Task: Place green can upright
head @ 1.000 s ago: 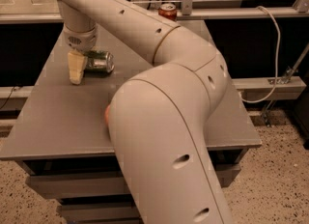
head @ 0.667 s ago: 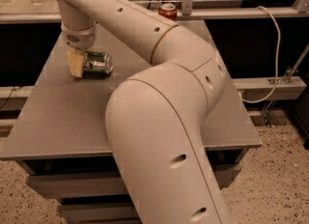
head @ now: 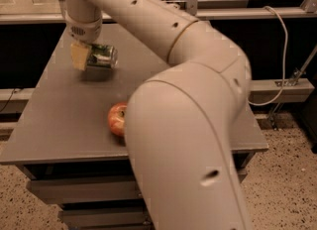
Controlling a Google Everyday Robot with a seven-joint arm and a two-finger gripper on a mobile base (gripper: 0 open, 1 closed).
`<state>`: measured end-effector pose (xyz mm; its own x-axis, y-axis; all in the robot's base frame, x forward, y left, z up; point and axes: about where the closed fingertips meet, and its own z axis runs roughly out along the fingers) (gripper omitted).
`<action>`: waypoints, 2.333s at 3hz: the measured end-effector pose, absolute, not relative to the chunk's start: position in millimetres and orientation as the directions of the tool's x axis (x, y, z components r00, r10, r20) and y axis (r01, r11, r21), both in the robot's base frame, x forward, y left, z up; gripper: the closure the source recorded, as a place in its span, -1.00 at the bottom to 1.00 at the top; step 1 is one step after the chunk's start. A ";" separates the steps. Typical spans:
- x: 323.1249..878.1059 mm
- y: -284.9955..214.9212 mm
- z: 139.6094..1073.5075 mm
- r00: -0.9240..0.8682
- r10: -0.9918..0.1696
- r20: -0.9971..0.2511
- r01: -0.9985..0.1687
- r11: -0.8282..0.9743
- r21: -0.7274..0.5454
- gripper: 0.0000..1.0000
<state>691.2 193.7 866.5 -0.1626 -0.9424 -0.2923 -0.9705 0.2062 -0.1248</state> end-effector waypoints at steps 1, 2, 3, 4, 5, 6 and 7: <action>683.5 173.5 930.2 -0.064 -0.893 -0.446 -0.953 0.187 -0.238 1.00; 674.1 159.2 964.6 0.047 -0.809 -0.585 -0.939 0.164 -0.303 1.00; 679.7 144.3 994.5 0.172 -0.565 -0.807 -0.925 0.189 -0.330 1.00; 688.2 115.2 1015.4 0.225 -0.339 -0.913 -0.918 0.241 -0.316 1.00; 689.8 72.3 1032.0 0.287 -0.146 -0.947 -0.910 0.265 -0.317 1.00; 688.5 64.0 1037.2 0.319 -0.092 -0.943 -0.905 0.265 -0.332 1.00; 688.4 64.3 1037.2 0.319 -0.092 -0.943 -0.906 0.264 -0.332 1.00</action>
Offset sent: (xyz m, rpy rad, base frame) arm -0.0193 -0.0865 0.1758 0.6831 -0.4567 0.1592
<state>688.4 64.3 1037.2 0.3193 -0.0916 -0.9432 -0.9055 0.2639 -0.3322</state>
